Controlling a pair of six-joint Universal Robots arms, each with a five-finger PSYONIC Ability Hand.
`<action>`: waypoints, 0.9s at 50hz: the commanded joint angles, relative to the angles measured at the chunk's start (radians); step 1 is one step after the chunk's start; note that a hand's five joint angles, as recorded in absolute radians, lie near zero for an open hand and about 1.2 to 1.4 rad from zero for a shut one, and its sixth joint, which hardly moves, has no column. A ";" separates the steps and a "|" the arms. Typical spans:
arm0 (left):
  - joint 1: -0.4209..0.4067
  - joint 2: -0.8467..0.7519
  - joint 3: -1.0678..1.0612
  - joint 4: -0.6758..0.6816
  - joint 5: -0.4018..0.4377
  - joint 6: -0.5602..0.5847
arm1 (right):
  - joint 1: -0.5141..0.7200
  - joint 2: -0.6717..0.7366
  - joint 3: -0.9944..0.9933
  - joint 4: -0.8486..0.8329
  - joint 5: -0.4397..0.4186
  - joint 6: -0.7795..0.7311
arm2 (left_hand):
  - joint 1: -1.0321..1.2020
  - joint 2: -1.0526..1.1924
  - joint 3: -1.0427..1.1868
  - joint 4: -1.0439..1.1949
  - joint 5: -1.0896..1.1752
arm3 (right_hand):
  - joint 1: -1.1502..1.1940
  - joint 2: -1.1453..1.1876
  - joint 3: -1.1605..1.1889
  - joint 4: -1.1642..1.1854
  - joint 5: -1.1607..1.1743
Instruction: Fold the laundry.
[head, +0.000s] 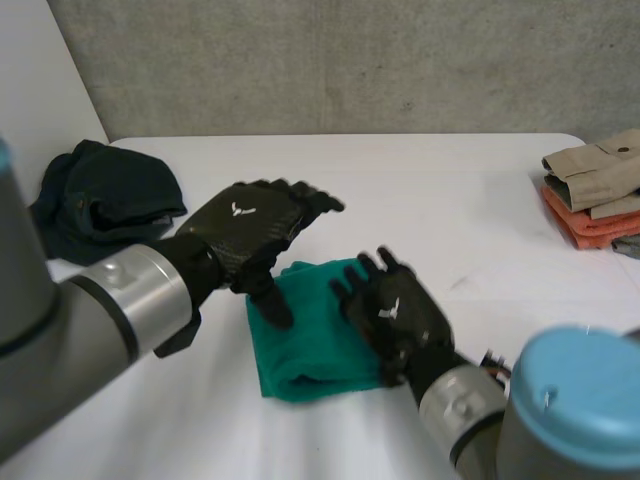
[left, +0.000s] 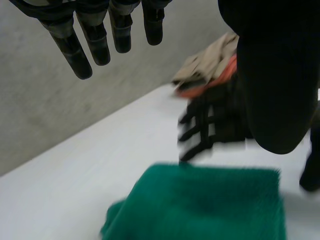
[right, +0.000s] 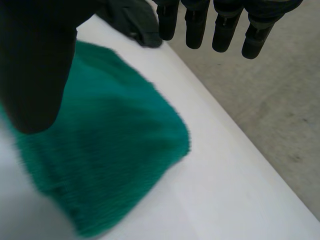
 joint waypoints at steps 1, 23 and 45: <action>0.069 0.026 0.028 -0.017 0.320 -0.009 | 0.041 0.068 0.098 -0.156 -0.010 0.005 | 0.001 -0.028 -0.041 -0.036 -0.057 | -0.050 -0.034 -0.031 -0.032 -0.048; -0.025 -0.052 0.096 -0.065 0.316 -0.012 | 0.037 0.305 -0.004 -0.397 -0.013 -0.103 | 0.001 -0.028 -0.041 -0.036 -0.057 | -0.050 -0.034 -0.031 -0.032 -0.048; -0.012 -0.028 0.133 -0.063 0.316 -0.016 | -0.037 0.306 -0.177 -0.403 -0.099 -0.023 | 0.001 -0.028 -0.041 -0.036 -0.057 | 1.172 1.187 1.190 1.189 1.174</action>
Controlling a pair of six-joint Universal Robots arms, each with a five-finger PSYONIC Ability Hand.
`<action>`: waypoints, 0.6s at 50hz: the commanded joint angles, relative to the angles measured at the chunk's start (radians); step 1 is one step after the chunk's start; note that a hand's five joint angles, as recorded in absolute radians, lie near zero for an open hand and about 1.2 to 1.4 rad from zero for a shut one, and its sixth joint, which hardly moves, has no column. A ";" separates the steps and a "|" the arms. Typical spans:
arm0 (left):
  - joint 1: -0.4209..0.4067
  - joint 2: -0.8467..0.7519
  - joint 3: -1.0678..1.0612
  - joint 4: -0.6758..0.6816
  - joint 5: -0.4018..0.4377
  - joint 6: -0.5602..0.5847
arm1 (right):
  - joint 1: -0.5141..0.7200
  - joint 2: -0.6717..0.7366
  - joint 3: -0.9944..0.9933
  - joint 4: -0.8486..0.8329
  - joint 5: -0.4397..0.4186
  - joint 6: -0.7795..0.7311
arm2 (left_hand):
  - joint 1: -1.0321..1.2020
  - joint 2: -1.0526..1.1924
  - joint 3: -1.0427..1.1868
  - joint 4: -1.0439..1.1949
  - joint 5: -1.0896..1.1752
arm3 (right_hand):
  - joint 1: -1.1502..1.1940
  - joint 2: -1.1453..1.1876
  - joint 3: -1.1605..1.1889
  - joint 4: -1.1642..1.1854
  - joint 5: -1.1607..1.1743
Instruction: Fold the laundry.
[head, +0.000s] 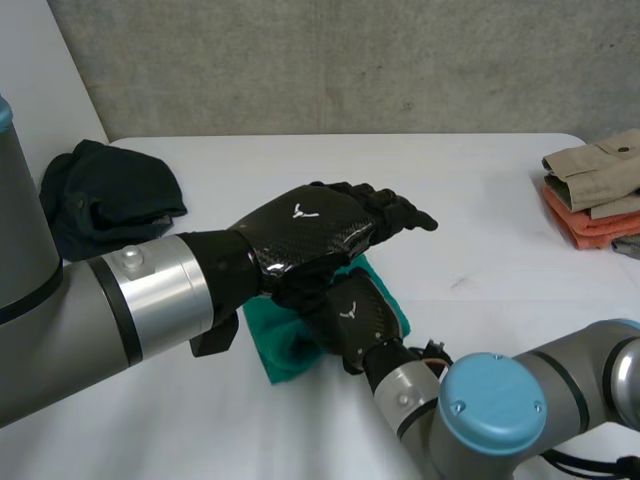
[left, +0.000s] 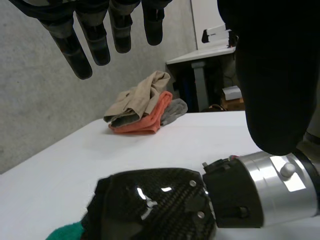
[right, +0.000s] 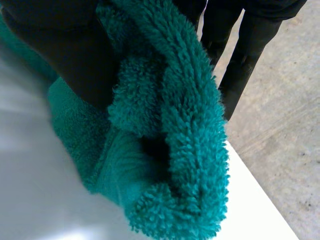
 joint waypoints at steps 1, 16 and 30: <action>0.004 0.019 0.027 0.000 0.000 -0.003 | -0.045 -0.054 -0.086 0.010 -0.018 0.067 | 0.001 -0.028 -0.041 -0.036 -0.057 | 0.346 0.231 0.219 0.202 0.281; 0.007 0.079 0.133 0.052 -0.063 -0.081 | -0.424 -0.133 -0.486 0.142 0.012 0.199 | 0.001 -0.028 -0.041 -0.036 -0.057 | 0.346 0.231 0.219 0.202 0.281; -0.024 0.042 0.110 0.101 -0.071 -0.112 | -0.878 0.165 -0.753 -0.033 -0.166 0.361 | 0.001 -0.028 -0.041 -0.036 -0.057 | 0.346 0.231 0.219 0.202 0.281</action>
